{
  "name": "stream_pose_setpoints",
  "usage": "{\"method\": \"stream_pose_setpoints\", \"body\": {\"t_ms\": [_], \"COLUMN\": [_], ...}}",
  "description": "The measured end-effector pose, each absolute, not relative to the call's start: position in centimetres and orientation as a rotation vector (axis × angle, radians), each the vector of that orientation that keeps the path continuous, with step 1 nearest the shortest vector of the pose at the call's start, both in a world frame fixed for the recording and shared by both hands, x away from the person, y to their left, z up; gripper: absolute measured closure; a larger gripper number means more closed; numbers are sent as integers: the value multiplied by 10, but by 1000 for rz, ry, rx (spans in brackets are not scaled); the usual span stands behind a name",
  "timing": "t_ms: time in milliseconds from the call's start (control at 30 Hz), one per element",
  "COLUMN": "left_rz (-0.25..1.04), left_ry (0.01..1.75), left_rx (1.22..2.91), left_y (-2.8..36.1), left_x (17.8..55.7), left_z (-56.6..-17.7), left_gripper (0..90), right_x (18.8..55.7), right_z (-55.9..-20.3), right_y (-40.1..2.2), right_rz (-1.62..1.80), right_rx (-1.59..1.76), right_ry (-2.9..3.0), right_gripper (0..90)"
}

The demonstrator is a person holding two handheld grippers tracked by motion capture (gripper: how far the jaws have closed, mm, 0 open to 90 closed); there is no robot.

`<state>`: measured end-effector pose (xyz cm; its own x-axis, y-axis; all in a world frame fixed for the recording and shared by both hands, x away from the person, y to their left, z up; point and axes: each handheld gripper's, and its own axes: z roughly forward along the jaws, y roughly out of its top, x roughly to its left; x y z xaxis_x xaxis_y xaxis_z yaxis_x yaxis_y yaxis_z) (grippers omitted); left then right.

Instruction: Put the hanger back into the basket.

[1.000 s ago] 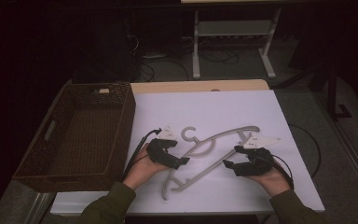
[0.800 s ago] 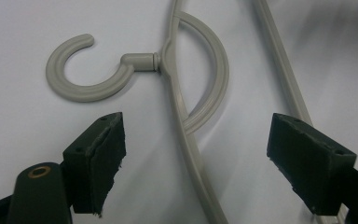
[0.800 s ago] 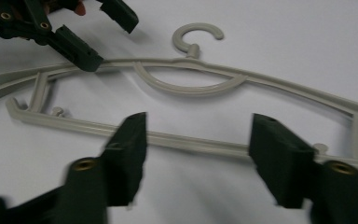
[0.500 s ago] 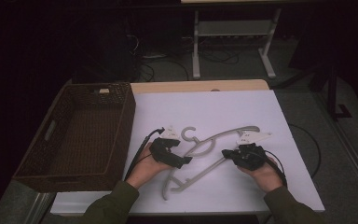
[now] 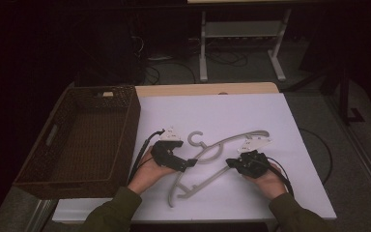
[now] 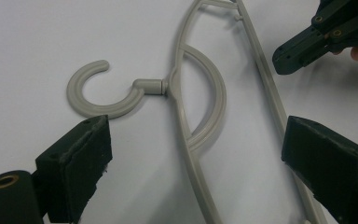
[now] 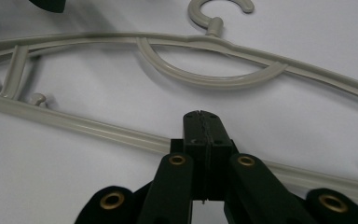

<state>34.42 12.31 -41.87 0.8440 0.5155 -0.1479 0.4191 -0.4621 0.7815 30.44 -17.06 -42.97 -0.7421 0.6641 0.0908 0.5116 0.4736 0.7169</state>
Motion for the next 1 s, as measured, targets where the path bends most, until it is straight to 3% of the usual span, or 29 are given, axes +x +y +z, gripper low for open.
{"method": "stream_pose_setpoints", "body": {"t_ms": [1000], "left_rz": [138], "left_ry": [688], "left_rx": [2118], "left_y": [126], "left_x": [343], "left_z": [-417], "left_gripper": [84], "right_x": [307], "right_z": [-443], "right_y": [-159], "right_rz": [1022], "right_rx": [1003], "right_ry": [2571], "right_gripper": [896]}}
